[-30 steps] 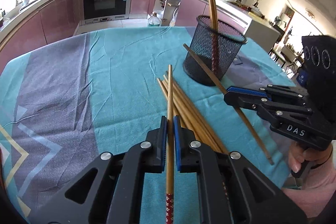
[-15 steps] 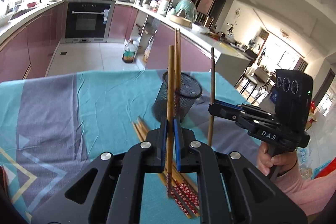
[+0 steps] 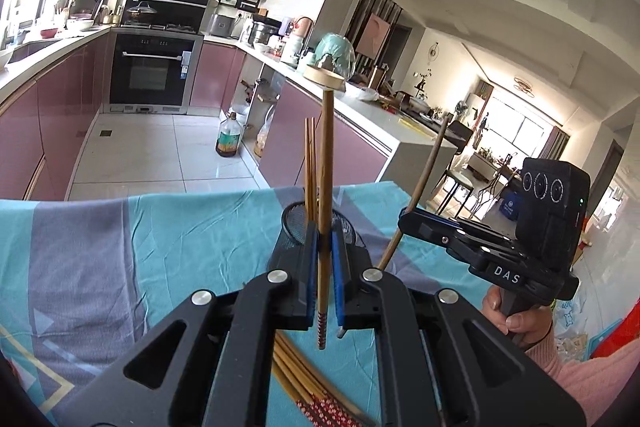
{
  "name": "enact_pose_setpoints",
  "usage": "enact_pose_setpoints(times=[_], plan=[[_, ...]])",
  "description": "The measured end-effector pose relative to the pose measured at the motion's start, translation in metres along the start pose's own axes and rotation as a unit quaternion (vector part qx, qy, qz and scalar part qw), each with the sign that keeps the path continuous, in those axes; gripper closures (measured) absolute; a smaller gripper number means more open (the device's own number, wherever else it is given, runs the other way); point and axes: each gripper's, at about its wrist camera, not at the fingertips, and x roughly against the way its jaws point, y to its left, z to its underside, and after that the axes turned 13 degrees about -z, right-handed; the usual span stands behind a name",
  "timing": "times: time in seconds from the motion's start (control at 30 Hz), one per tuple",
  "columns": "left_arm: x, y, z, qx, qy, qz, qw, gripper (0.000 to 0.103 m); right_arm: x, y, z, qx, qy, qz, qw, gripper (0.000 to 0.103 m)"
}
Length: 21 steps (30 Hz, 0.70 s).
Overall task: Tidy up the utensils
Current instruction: 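Raise the right tool's chopstick upright into the mesh cup while the left tool does likewise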
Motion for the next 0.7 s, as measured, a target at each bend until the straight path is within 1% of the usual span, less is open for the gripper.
enact_pose_setpoints(times=[0.5, 0.7], plan=[[-0.005, -0.023, -0.060, -0.011, -0.044, -0.001, 0.9990, 0.096, 0.010, -0.011, -0.046, 0.034, -0.044, 0.021, 0.998, 0.098], [-0.011, -0.031, -0.075, -0.016, -0.052, -0.002, 0.9985, 0.096, 0.007, -0.015, -0.060, 0.049, -0.053, 0.028, 0.997, 0.098]])
